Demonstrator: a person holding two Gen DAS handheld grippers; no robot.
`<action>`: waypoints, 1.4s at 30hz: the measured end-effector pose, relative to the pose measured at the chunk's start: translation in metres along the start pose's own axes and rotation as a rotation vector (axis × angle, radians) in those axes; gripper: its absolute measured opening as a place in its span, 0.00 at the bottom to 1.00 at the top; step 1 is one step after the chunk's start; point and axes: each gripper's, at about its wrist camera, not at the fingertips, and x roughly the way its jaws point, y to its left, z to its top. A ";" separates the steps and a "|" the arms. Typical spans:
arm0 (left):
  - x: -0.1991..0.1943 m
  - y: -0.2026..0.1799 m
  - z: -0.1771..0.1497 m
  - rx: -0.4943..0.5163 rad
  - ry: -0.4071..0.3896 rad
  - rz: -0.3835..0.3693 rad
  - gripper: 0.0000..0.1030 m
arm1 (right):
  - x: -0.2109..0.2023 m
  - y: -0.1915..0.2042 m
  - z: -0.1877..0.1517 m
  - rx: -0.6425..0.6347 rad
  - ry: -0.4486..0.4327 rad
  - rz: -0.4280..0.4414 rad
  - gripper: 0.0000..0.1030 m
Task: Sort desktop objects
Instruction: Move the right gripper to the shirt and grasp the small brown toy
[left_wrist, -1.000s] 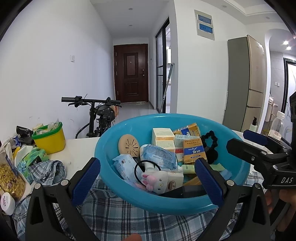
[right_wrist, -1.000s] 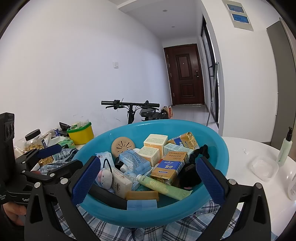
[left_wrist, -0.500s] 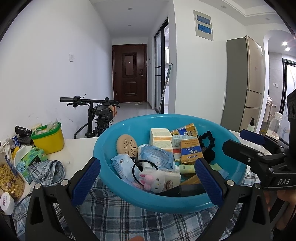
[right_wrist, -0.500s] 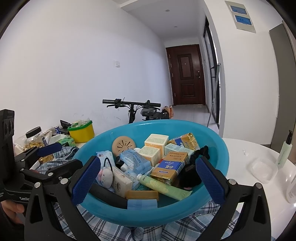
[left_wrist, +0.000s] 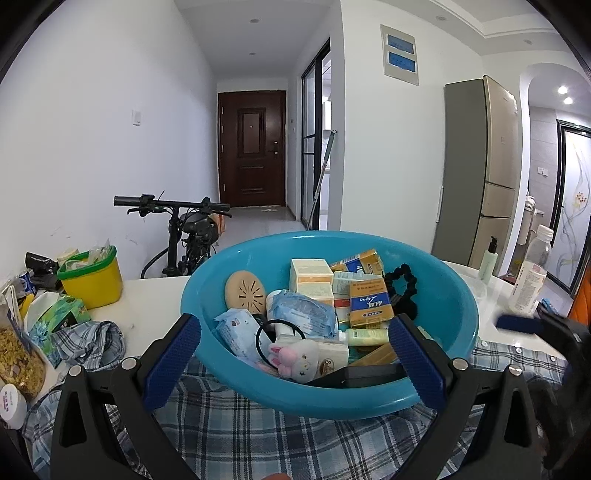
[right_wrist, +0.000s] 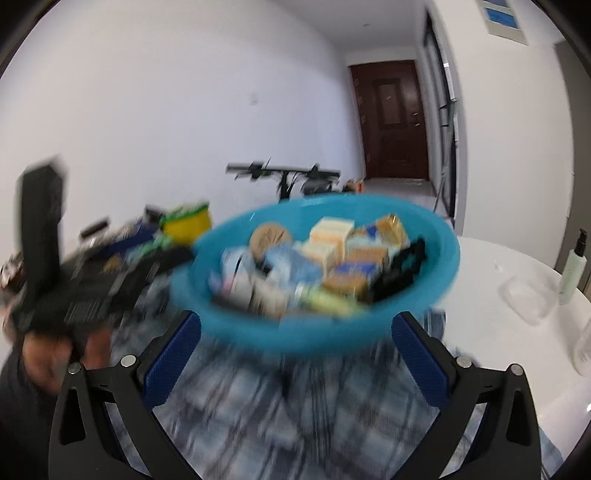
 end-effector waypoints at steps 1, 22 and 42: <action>0.000 0.001 0.000 -0.003 0.001 -0.006 1.00 | -0.008 0.004 -0.010 -0.028 0.015 -0.007 1.00; 0.004 -0.001 -0.006 0.007 0.021 0.002 1.00 | -0.012 0.017 -0.083 -0.156 0.300 -0.080 0.45; -0.005 -0.011 -0.006 0.050 0.014 -0.053 1.00 | -0.029 -0.006 -0.076 -0.036 0.219 -0.085 0.34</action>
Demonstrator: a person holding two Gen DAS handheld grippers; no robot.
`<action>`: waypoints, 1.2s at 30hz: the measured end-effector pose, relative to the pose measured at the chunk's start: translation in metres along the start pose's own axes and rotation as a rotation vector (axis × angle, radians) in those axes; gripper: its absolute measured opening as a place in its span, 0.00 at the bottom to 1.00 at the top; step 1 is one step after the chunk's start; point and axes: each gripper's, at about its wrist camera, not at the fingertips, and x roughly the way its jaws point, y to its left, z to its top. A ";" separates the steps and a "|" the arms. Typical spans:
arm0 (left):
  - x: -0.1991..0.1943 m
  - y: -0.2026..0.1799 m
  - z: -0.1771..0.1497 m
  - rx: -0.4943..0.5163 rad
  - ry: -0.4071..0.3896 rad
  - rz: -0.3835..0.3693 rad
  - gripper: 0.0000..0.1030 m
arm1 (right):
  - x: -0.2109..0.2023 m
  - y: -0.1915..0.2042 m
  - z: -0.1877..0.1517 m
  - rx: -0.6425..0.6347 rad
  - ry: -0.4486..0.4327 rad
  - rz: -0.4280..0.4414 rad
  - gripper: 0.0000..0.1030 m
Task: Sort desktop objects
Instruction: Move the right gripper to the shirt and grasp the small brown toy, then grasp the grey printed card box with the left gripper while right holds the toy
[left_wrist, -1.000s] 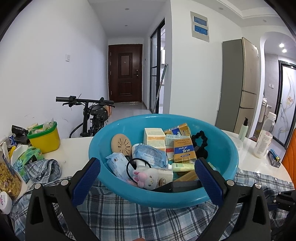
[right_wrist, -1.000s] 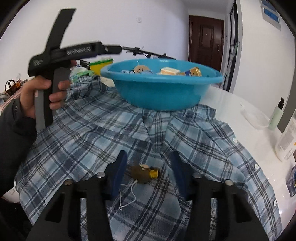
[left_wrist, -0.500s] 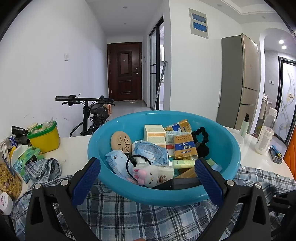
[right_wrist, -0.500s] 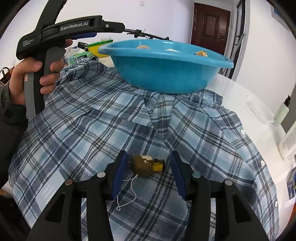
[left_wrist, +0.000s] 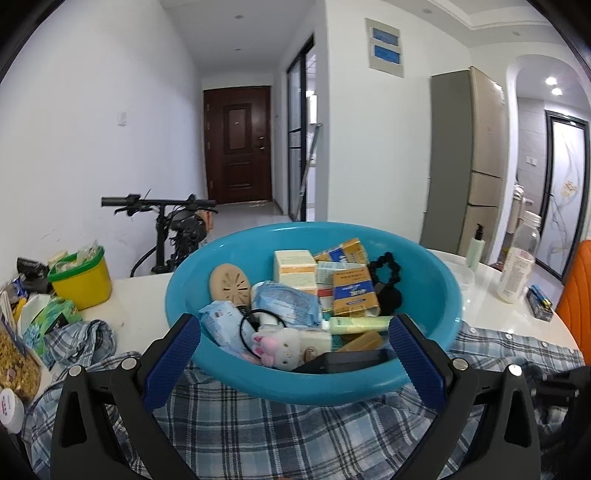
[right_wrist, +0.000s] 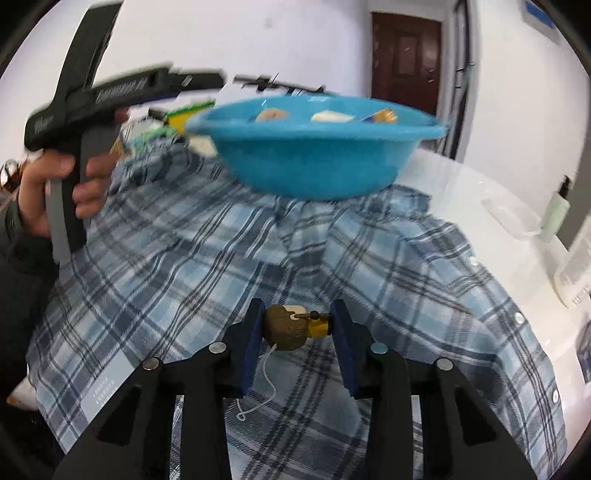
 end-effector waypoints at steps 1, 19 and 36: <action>-0.003 -0.003 0.000 0.013 -0.004 -0.011 1.00 | -0.005 -0.004 0.000 0.019 -0.022 0.001 0.34; -0.094 -0.080 -0.069 0.282 0.066 -0.343 1.00 | -0.029 -0.022 -0.001 0.110 -0.144 -0.010 0.35; -0.097 -0.131 -0.139 0.522 0.282 -0.591 1.00 | -0.030 -0.023 -0.001 0.122 -0.159 0.016 0.35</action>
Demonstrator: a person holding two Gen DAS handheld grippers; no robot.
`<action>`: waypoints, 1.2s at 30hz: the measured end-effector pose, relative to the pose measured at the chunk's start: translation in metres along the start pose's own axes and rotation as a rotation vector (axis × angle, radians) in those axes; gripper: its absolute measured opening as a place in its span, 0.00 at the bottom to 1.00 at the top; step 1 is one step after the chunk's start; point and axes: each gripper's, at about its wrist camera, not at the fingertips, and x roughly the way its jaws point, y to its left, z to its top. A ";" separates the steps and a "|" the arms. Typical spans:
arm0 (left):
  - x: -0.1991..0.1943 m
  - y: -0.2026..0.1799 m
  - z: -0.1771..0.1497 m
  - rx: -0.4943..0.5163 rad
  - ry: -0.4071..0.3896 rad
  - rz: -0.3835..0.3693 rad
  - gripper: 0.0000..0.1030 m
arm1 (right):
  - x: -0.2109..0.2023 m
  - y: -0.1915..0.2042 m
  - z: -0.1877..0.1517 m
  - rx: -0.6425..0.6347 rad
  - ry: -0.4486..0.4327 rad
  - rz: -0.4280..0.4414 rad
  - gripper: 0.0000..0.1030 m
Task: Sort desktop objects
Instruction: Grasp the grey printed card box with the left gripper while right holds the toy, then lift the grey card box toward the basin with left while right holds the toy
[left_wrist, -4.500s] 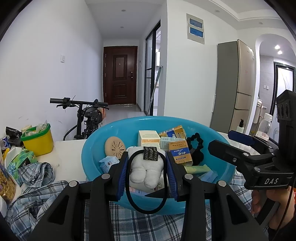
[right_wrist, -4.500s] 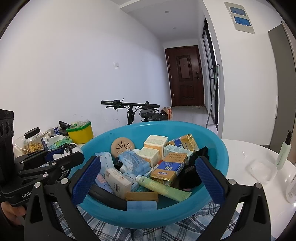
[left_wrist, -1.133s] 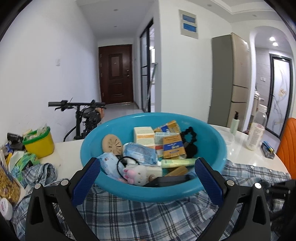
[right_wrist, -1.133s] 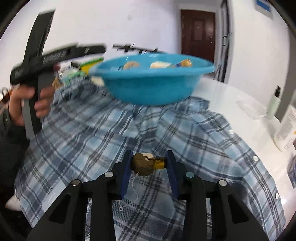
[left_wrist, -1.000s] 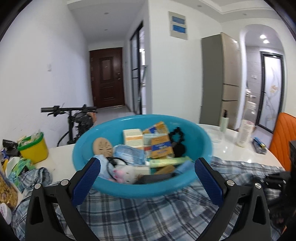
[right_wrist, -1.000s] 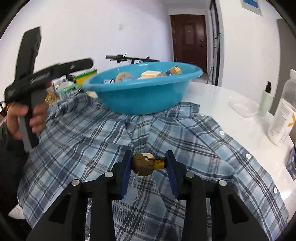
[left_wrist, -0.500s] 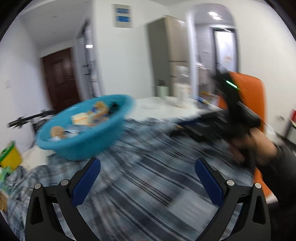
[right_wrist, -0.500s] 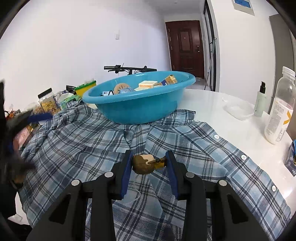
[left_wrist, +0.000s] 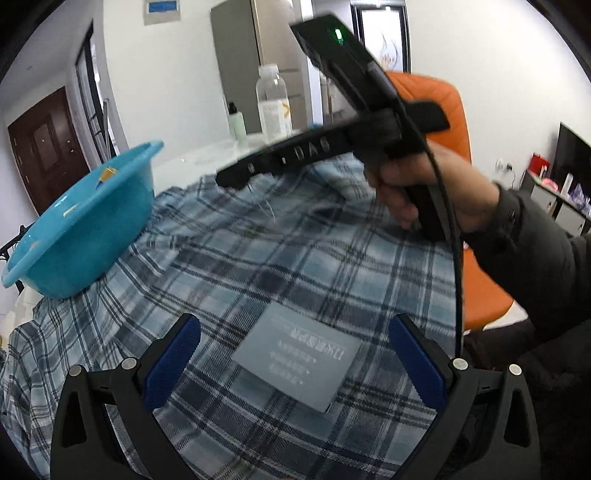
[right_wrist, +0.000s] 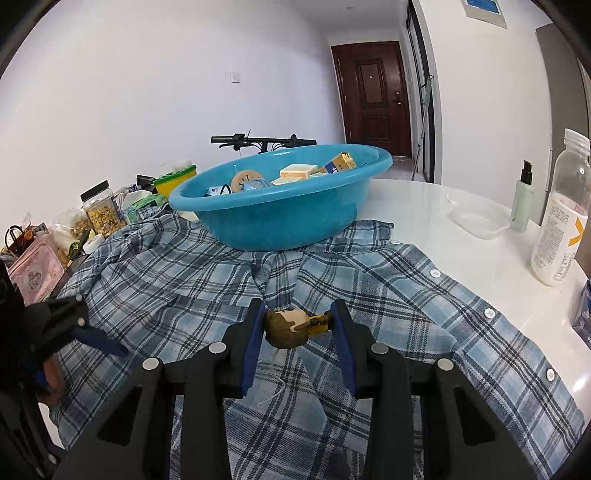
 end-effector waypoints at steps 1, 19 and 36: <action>0.001 0.000 0.000 0.006 0.006 -0.004 1.00 | 0.000 0.000 0.000 0.000 -0.001 0.000 0.35; 0.019 0.015 0.001 -0.076 0.078 -0.003 0.72 | 0.000 0.000 0.000 0.001 -0.006 0.002 0.35; 0.017 0.033 0.001 -0.175 0.073 0.085 0.67 | -0.003 -0.001 0.000 0.009 -0.016 0.017 0.35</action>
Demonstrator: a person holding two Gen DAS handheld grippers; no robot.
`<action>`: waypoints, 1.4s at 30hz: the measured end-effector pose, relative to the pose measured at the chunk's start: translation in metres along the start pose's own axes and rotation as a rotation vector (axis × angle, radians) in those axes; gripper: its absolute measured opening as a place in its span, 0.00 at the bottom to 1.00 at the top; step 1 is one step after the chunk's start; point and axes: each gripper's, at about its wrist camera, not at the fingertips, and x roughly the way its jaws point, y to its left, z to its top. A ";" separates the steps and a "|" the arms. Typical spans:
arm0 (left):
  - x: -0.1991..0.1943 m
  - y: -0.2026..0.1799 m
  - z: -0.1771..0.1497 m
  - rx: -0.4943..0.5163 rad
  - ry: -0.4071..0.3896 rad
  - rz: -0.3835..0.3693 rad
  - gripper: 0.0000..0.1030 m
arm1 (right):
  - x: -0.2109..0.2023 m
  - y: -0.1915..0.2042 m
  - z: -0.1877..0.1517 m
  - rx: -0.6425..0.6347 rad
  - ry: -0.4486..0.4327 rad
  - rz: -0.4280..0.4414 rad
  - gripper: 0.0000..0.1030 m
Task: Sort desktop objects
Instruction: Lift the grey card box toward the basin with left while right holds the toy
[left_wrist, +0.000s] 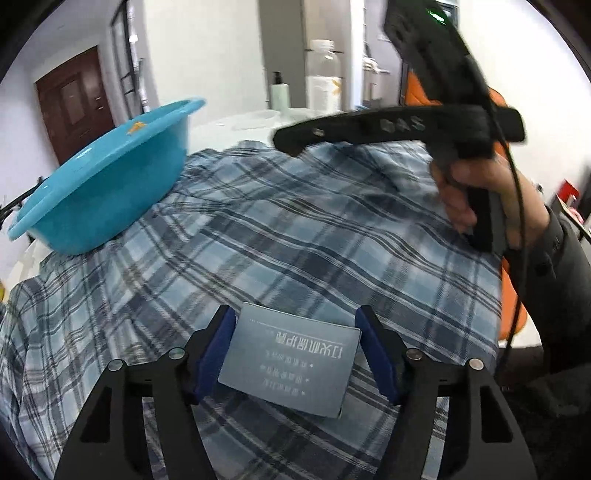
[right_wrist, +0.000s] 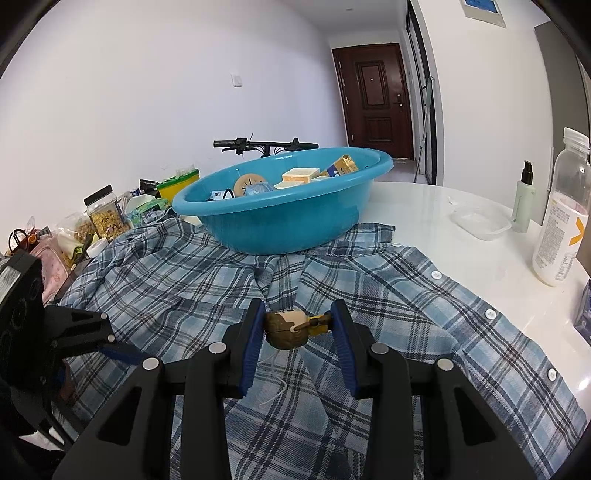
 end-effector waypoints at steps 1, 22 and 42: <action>-0.001 0.001 0.001 -0.009 -0.005 0.008 0.67 | 0.000 0.000 0.000 0.001 -0.001 0.000 0.35; 0.009 0.010 -0.008 -0.009 0.061 0.067 0.68 | -0.002 -0.001 -0.001 0.005 -0.012 0.008 0.35; -0.038 0.041 0.054 -0.154 -0.168 0.124 0.66 | -0.002 0.000 -0.001 0.003 -0.010 0.009 0.35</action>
